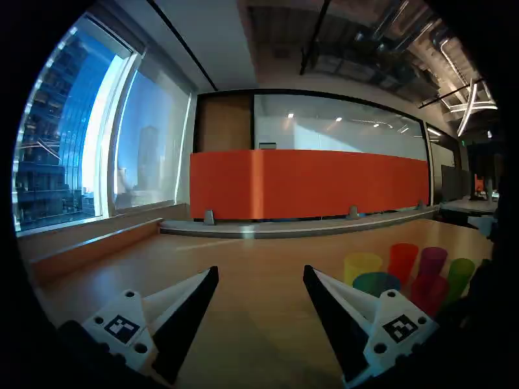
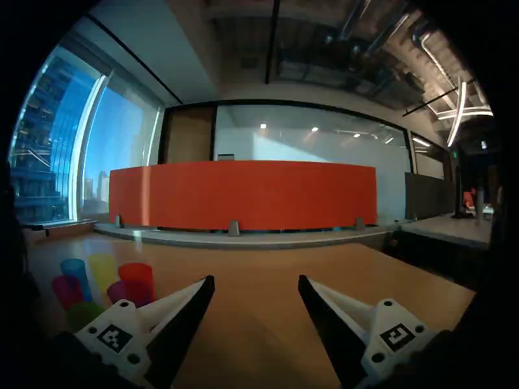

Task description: Pour water

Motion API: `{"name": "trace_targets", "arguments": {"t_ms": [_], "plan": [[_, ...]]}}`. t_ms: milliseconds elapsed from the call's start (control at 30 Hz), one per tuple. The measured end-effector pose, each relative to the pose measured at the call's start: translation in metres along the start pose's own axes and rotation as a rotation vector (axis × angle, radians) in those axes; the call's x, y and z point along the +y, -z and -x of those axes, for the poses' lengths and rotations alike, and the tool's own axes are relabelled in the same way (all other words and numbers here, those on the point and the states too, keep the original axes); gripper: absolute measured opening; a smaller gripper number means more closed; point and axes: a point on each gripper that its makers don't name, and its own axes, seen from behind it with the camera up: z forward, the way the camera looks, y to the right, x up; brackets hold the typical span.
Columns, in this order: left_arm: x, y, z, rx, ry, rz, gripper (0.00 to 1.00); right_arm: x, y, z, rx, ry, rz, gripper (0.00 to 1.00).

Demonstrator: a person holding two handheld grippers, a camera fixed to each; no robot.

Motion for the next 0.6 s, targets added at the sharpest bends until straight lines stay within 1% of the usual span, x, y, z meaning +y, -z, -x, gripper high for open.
{"name": "trace_targets", "arguments": {"t_ms": [100,200,267,367,600], "plan": [[0.006,-0.005,0.006,-0.012,-0.004,0.004,0.97,-0.002,0.002,0.001,-0.008,-0.006,0.0,1.0],[0.007,-0.008,0.005,-0.029,-0.007,0.005,0.97,-0.005,0.003,0.001,-0.025,-0.026,-0.007,1.0],[0.007,-0.008,0.0,-0.026,-0.003,0.007,0.97,-0.009,0.004,-0.004,-0.033,-0.04,-0.022,1.0],[0.007,-0.008,-0.012,-0.019,0.004,0.016,0.97,-0.011,0.005,-0.016,-0.041,-0.044,-0.035,1.0],[0.01,-0.01,-0.047,-0.022,-0.009,0.044,0.97,-0.021,0.005,-0.047,-0.08,-0.016,-0.088,1.0]]}}
